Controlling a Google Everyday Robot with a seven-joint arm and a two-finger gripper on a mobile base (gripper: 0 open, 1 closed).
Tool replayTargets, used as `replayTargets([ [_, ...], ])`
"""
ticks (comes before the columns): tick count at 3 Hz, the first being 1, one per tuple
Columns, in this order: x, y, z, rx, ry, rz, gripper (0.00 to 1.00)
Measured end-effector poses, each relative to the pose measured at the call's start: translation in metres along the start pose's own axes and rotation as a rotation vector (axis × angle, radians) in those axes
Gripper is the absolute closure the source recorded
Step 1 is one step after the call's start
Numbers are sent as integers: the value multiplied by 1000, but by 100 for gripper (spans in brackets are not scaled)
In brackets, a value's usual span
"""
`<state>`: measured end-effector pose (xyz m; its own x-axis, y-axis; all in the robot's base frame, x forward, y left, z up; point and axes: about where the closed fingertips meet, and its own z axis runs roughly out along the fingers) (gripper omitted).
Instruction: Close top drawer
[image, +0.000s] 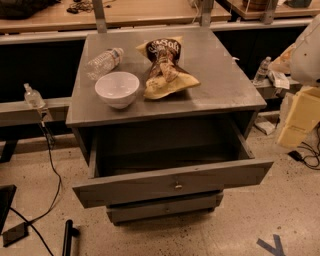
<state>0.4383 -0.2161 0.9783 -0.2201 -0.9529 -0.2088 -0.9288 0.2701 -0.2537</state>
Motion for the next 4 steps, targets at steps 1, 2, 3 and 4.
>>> replayTargets([
  [1, 0, 0, 0, 0, 0, 0, 0],
  [2, -4, 0, 0, -11, -9, -21, 0],
  [3, -13, 11, 26, -60, -67, -54, 0],
  [4, -40, 52, 95, -163, -241, -42, 0],
])
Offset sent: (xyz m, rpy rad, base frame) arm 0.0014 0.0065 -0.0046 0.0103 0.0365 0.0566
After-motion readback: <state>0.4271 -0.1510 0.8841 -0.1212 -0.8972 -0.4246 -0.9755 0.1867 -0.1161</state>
